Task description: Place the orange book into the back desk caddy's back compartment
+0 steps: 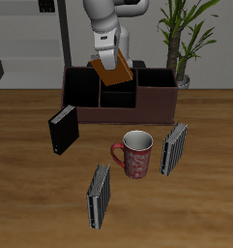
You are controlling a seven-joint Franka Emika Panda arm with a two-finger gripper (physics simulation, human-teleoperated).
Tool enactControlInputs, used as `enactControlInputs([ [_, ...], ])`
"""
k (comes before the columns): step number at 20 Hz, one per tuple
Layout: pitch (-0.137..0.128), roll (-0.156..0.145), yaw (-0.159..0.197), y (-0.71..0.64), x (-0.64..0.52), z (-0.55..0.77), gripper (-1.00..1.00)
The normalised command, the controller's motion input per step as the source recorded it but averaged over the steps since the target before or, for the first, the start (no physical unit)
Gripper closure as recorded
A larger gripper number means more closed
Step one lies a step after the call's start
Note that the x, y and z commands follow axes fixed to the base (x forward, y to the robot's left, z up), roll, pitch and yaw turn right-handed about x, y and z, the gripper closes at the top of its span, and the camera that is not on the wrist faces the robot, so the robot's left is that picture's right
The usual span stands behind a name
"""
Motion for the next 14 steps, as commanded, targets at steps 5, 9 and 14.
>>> enactControlInputs([
  [5,0.043,0.022,-0.011,0.09,-0.03,-0.14,1.0],
  [9,0.043,0.018,-0.003,0.09,0.0,-0.17,1.0],
  [14,0.043,0.007,0.018,0.04,-0.04,-0.15,1.0],
])
